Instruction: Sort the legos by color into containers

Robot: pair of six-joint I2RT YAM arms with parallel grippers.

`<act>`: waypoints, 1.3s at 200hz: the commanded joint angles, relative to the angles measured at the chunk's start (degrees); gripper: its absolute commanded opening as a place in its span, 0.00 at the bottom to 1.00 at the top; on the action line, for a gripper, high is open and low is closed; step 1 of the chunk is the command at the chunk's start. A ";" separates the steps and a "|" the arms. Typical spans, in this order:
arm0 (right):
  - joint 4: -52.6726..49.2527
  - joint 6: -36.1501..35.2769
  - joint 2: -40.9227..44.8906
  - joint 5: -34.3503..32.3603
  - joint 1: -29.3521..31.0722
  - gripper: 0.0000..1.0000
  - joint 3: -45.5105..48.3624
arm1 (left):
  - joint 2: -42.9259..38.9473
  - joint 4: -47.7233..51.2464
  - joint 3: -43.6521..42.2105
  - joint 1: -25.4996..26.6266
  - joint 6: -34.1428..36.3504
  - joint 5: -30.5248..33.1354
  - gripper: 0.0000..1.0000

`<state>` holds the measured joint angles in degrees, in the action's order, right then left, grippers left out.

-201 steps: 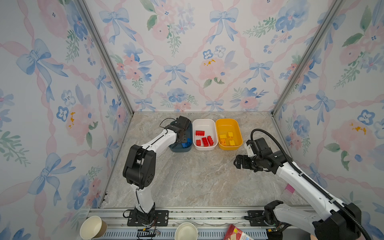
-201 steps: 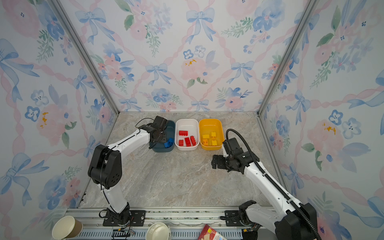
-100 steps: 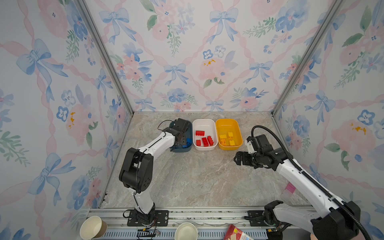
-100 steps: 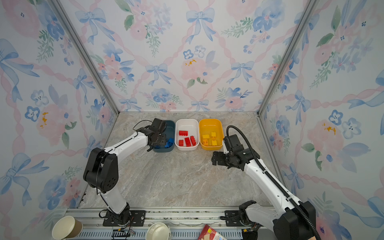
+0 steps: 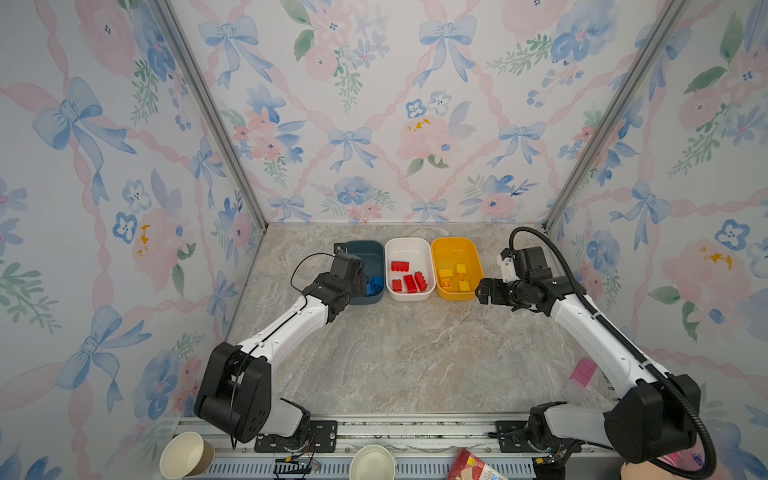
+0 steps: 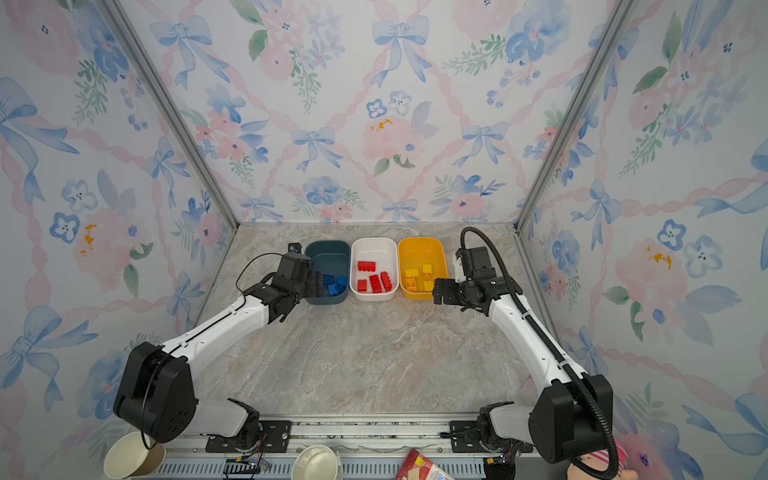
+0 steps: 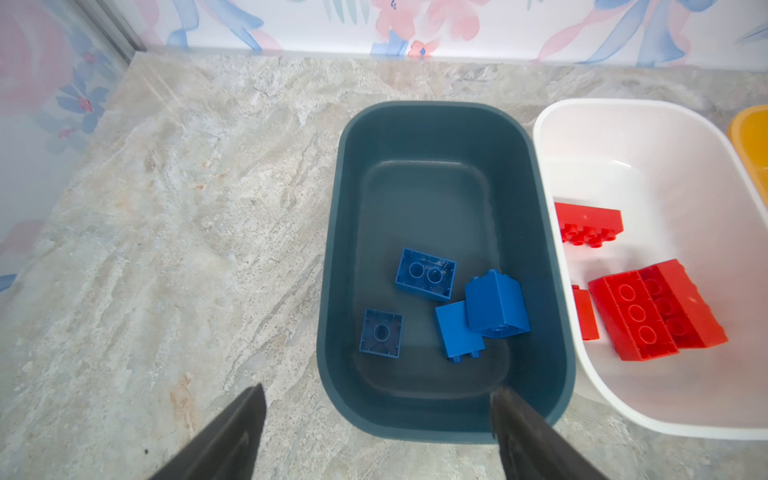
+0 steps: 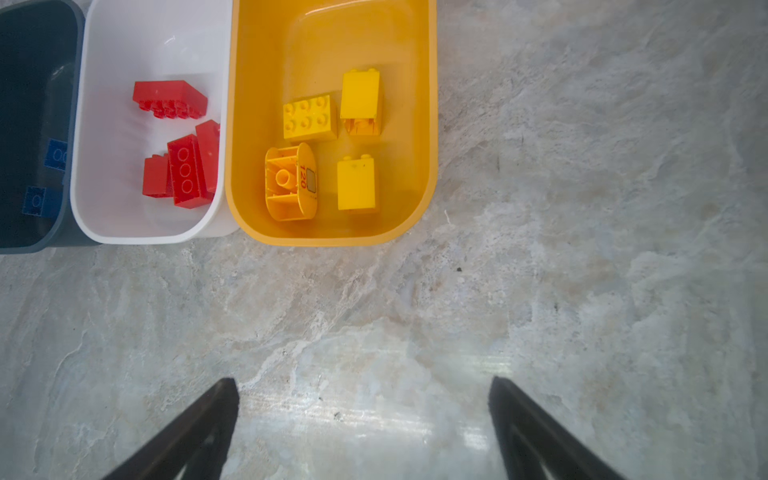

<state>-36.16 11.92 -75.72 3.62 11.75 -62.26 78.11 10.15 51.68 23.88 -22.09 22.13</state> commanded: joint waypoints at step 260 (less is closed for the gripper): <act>95.37 -12.08 -12.59 2.12 -12.01 0.97 43.65 | 1.60 -89.60 -46.75 -16.74 18.48 -6.88 0.87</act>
<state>51.27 0.75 -86.41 4.73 0.03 -19.75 76.47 -70.02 6.11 8.40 -4.03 18.09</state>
